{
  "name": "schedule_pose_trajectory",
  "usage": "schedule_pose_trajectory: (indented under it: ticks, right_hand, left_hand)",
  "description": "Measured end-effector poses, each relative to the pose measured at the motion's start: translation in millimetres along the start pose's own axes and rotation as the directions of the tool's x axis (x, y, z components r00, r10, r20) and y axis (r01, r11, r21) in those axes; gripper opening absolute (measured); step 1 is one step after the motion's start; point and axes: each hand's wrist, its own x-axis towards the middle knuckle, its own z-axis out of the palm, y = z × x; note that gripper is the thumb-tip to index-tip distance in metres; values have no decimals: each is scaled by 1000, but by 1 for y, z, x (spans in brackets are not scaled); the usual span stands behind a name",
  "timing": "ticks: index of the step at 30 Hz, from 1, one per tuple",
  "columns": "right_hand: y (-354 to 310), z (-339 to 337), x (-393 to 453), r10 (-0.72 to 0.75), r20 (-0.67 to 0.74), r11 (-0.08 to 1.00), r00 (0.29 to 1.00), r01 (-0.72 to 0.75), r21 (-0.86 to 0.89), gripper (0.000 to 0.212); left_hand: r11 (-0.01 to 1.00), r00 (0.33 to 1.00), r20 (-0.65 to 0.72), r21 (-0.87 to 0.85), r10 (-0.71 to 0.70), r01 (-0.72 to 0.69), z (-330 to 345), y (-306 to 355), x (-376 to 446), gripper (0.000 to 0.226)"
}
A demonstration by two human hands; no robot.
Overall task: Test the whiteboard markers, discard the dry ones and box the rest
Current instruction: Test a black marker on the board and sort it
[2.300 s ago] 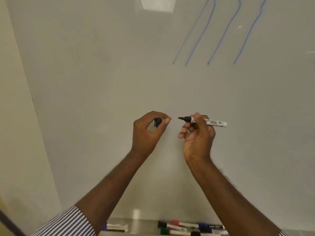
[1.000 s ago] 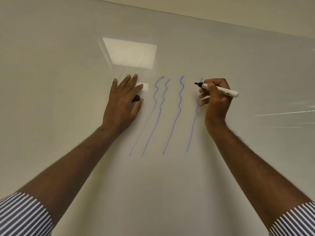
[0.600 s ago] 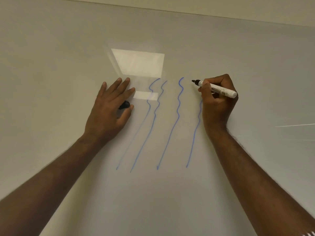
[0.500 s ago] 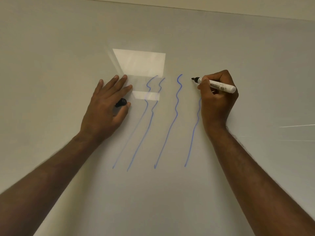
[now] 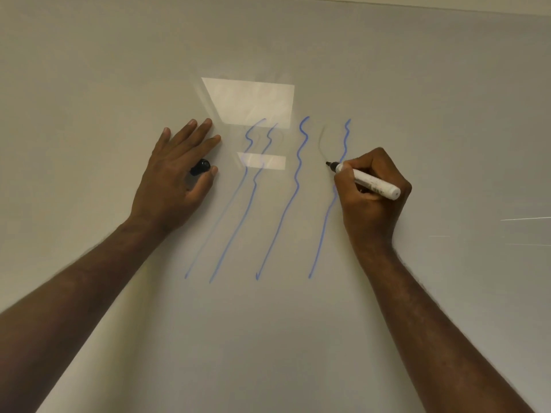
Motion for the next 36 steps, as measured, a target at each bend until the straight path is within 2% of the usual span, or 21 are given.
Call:
schedule_pose_trajectory:
  ticks: [5, 9, 11, 16, 23, 24, 26, 29, 31, 33, 36]
  right_hand:
    - [-1, -14, -35, -38, 187, 999, 982, 41, -15, 12]
    - [-3, -23, -46, 6, 210, 1000, 978, -10, 18, 15]
    - [-6, -28, -58, -16, 268, 1000, 963, 8, 30, 19]
    - [-17, -37, -105, -105, 526, 992, 844, 56, 110, 14]
    - [-26, -41, -116, -107, 662, 994, 742, 61, 92, 9]
    - [-28, -41, -107, -98, 664, 995, 741, 50, 91, 10]
    - [-31, -40, -83, -68, 612, 996, 788, 15, 90, 12]
    - [-24, -32, -32, 13, 446, 991, 895, -71, 115, 8]
    - [-18, -25, 4, 60, 333, 983, 941, -113, 144, 7]
    - [-13, -21, 35, 83, 265, 977, 961, -131, 170, 2]
    - [-10, -15, 67, 101, 220, 979, 970, -136, 153, 9]
  left_hand:
    - [1000, 1000, 8, 2, 3, -3, 0, 0, 0, 52]
    - [1000, 1000, 10, 9, 9, -9, -1, 0, -2, 52]
    - [1000, 1000, 16, 14, 10, -10, -1, 0, -2, 52]
    - [1000, 1000, 17, -2, 8, -8, -2, 0, -3, 53]
    - [1000, 1000, 22, 7, 18, -18, -2, -2, -5, 52]
    - [1000, 1000, 21, 3, 18, -18, -2, -3, -5, 52]
    - [1000, 1000, 17, -4, 17, -16, -2, -3, -6, 52]
    - [1000, 1000, 13, -11, 22, -22, -1, -3, -7, 52]
    - [1000, 1000, 12, -14, 27, -27, -1, -4, -7, 52]
    - [999, 1000, 14, -16, 28, -28, -1, -5, -7, 52]
    - [999, 999, 12, -19, 32, -32, -2, -4, -7, 52]
